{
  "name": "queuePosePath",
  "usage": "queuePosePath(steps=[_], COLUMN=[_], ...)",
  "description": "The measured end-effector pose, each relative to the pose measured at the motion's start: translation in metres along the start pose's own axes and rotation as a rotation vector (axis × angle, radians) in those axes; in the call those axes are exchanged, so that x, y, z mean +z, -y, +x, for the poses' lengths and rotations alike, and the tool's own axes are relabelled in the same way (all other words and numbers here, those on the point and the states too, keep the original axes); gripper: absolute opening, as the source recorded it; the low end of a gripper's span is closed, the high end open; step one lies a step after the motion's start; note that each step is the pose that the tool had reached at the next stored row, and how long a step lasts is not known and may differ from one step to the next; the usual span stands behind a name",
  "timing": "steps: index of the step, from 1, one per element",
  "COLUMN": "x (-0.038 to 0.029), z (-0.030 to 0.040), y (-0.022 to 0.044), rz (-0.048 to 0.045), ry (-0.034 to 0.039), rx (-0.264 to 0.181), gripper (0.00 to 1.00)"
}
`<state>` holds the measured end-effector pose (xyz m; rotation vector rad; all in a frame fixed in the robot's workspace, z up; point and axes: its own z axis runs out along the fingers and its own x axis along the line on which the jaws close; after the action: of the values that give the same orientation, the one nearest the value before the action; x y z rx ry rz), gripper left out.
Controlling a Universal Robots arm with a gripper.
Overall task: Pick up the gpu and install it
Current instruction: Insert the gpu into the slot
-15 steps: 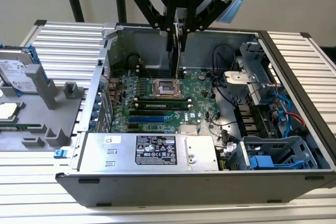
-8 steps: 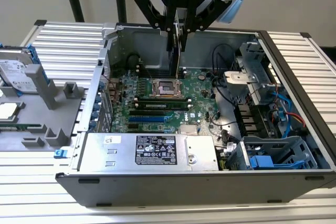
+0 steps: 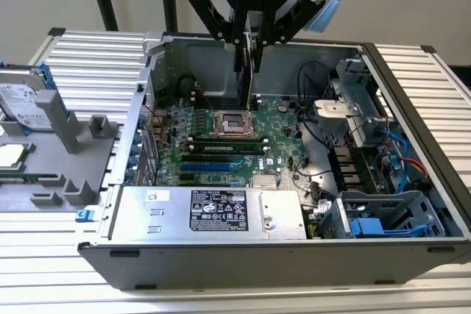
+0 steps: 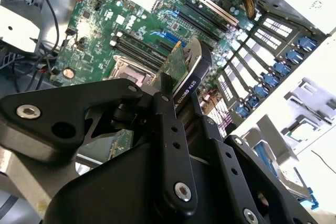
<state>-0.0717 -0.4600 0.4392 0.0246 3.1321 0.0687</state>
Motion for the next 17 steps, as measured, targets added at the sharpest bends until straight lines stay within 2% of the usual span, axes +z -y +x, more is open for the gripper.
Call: queuePosePath(steps=[17], x=[0.0], z=[-0.0005], y=[0.0], rz=[0.0], ry=[0.0], rx=[0.0], gripper=[0.0])
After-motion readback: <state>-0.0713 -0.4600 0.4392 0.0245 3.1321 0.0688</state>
